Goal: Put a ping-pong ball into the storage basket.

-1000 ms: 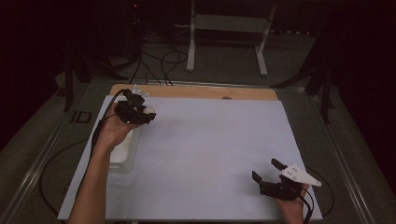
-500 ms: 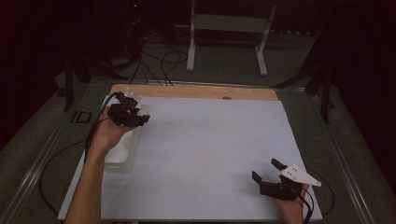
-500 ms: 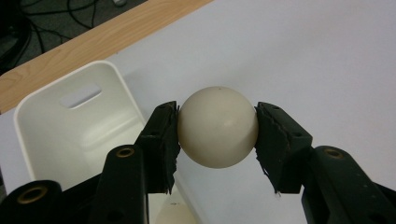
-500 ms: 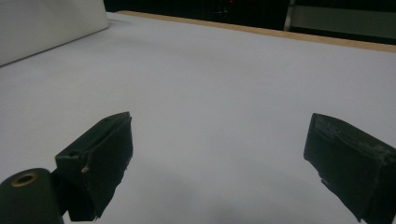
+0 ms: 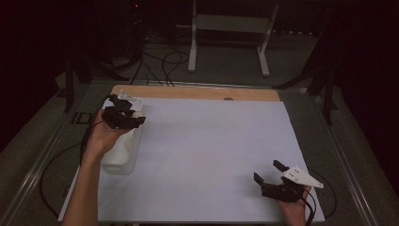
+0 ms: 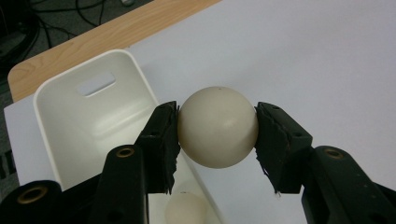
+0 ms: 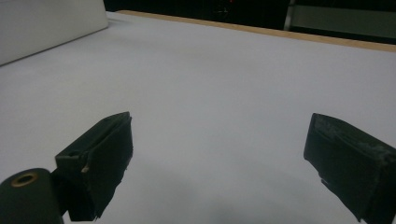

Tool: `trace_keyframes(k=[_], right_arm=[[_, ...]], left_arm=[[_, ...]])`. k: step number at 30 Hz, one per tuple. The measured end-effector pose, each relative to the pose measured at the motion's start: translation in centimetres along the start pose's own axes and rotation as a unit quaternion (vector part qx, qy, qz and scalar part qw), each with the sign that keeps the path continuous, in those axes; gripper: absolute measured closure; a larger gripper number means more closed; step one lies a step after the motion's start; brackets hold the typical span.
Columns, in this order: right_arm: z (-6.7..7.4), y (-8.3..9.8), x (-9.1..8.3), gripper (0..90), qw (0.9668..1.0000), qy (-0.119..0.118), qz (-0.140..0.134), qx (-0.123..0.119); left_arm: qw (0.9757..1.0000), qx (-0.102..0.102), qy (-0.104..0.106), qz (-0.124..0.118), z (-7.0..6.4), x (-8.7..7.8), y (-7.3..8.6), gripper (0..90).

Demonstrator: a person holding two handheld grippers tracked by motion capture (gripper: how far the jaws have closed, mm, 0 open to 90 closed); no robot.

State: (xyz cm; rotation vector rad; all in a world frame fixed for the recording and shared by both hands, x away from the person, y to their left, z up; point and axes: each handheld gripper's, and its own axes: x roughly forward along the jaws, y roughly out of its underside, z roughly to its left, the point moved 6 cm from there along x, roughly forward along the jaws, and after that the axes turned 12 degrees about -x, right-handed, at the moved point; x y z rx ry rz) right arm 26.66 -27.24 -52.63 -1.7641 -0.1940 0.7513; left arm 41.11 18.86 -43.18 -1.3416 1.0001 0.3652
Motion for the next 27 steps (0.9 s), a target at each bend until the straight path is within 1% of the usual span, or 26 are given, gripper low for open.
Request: trace_keyframes(k=[14, 27], right_arm=[[0.0, 0.0, 0.0, 7.7, 1.0, 0.001, 0.001, 0.0], [0.0, 0.1, 0.1, 7.6, 1.0, 0.002, 0.001, 0.001]], left_arm=[[0.9999, -0.011, -0.008, 0.001, 1.0, -0.4, 0.6, 51.1], [0.9997, -0.02, -0.012, -0.001, 1.6, -0.5, 1.3, 51.2]])
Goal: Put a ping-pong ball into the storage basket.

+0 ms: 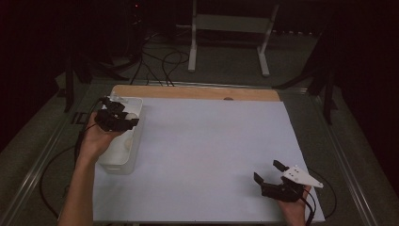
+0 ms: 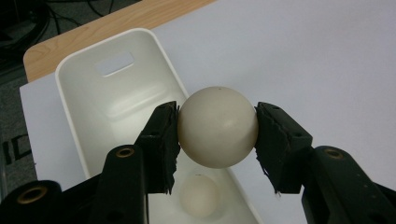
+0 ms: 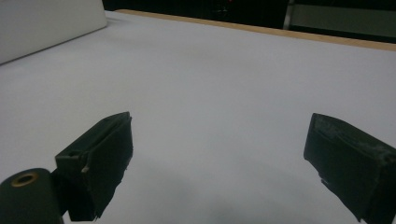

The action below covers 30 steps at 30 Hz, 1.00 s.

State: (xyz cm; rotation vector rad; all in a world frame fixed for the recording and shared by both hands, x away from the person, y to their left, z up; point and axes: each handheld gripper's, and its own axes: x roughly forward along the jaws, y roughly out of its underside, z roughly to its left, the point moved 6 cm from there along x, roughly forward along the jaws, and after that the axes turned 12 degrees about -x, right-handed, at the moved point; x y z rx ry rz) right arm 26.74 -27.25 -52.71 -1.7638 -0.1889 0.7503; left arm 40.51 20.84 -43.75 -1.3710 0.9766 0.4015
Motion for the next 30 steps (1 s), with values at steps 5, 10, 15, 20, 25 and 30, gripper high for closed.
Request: trace_keyframes(k=[5, 10, 15, 20, 25, 30], right_arm=[[0.0, 0.0, 0.0, 7.6, 1.0, 0.0, 0.0, 0.0], [0.0, 0.0, 0.0, 7.7, 1.0, 0.001, 0.0, -0.001], [0.0, 0.0, 0.0, 7.6, 1.0, 0.001, 0.0, 0.0], [0.0, 0.0, 0.0, 7.6, 1.0, 0.001, 0.0, -0.001], [0.0, 0.0, 0.0, 7.7, 1.0, 0.0, 0.0, -0.001], [0.0, -0.1, 0.0, 7.6, 1.0, 0.0, -0.001, -0.001]], left_arm=[[1.0, -0.007, -0.002, 0.0, 0.4, -0.1, 0.4, 51.1], [0.9999, -0.014, -0.004, 0.002, 0.9, 0.0, 1.1, 51.1], [0.9998, -0.021, -0.005, 0.002, 1.3, -0.1, 1.7, 51.1], [0.9996, -0.026, -0.007, 0.0, 1.6, -0.4, 2.2, 51.1], [0.9996, -0.028, -0.008, -0.003, 1.9, -0.9, 3.0, 51.0], [0.9994, -0.034, -0.008, -0.005, 2.2, -1.2, 3.6, 51.0]])
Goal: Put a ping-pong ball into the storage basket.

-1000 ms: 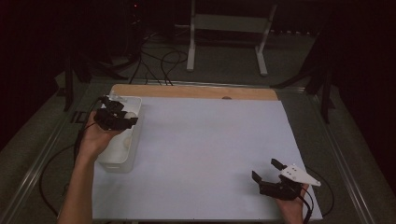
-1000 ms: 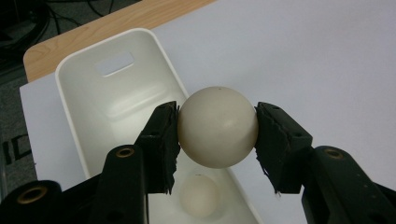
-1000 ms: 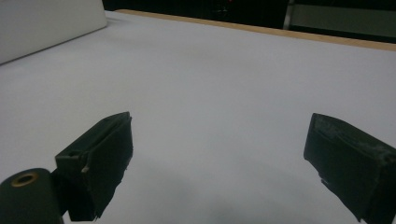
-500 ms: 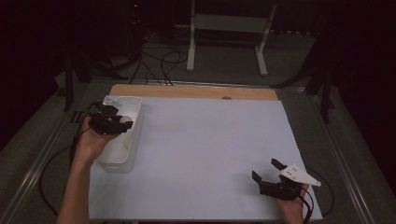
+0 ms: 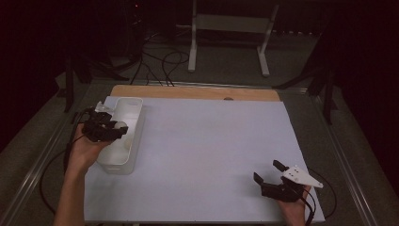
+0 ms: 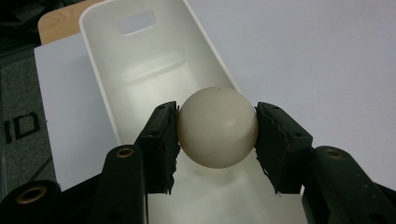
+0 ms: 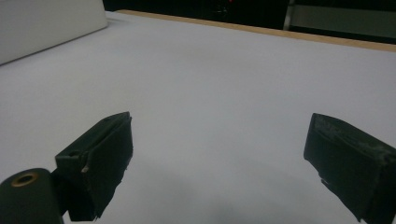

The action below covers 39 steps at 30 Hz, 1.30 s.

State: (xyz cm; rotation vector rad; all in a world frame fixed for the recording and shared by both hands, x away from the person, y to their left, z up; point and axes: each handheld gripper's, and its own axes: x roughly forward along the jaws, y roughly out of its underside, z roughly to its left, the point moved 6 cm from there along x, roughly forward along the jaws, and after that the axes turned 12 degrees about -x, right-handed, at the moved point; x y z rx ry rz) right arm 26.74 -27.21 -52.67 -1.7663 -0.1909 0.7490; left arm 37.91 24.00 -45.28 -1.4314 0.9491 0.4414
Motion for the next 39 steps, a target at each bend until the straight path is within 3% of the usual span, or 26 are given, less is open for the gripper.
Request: trace_keyframes(k=[11, 13, 18, 22, 28, 39], right_arm=[[0.1, 0.0, 0.1, 7.6, 1.0, -0.001, 0.001, -0.001], [0.1, 0.0, 0.1, 7.6, 1.0, -0.002, 0.001, -0.001], [0.1, 0.0, 0.1, 7.6, 1.0, -0.002, 0.001, -0.001], [0.1, 0.0, 0.1, 7.6, 1.0, -0.002, 0.001, -0.002], [0.0, 0.0, 0.0, 7.6, 1.0, 0.0, 0.001, 0.0], [0.0, 0.0, 0.1, 7.6, 1.0, -0.001, 0.001, 0.001]], left_arm=[[0.9999, -0.007, 0.007, 0.001, 0.3, -0.2, 1.7, 50.4], [0.9998, -0.016, 0.01, -0.002, 0.4, -0.2, 2.0, 44.3], [0.9994, -0.03, 0.001, -0.015, 0.8, -0.1, 2.4, 14.3], [0.9994, -0.032, 0.007, -0.014, 0.8, -0.1, 2.8, 7.1], [0.9992, -0.028, 0.026, -0.015, 0.7, 0.1, 3.4, 1.7], [0.9967, -0.028, 0.044, -0.063, 0.3, -0.5, 4.1, 0.6]])
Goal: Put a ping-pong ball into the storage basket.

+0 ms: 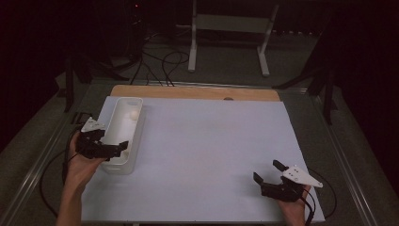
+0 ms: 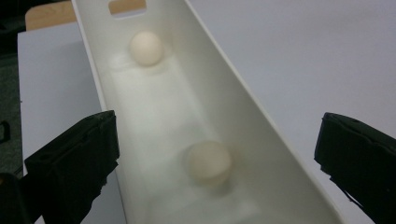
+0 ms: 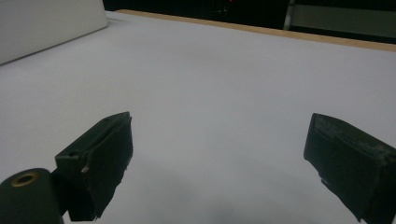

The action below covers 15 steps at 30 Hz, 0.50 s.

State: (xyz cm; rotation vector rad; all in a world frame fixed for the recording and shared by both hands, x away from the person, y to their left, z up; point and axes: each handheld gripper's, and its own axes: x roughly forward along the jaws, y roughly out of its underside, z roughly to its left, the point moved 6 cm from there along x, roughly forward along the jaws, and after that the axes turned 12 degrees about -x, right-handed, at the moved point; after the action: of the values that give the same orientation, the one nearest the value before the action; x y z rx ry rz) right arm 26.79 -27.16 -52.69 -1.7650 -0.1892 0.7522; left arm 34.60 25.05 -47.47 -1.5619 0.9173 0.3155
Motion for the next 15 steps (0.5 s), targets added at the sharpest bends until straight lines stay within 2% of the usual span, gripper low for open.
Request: trace_keyframes(k=[3, 6, 10, 15], right_arm=[[0.0, 0.0, 0.0, 7.6, 1.0, 0.0, 0.0, -0.001], [0.0, 0.0, 0.0, 7.6, 1.0, -0.001, -0.001, -0.002], [0.0, 0.0, 0.0, 7.6, 1.0, -0.001, -0.001, -0.002], [0.0, 0.0, 0.0, 7.6, 1.0, -0.002, -0.001, -0.001]], left_arm=[[1.0, 0.002, 0.006, -0.003, -0.1, -0.1, 0.2, 0.4], [0.9997, 0.006, 0.012, -0.02, -0.4, -0.4, 0.5, 0.4], [0.9996, 0.009, 0.014, -0.024, -0.5, -0.4, 0.7, 0.3], [0.9989, 0.012, 0.028, -0.037, -0.8, -0.6, 1.6, 0.2]])
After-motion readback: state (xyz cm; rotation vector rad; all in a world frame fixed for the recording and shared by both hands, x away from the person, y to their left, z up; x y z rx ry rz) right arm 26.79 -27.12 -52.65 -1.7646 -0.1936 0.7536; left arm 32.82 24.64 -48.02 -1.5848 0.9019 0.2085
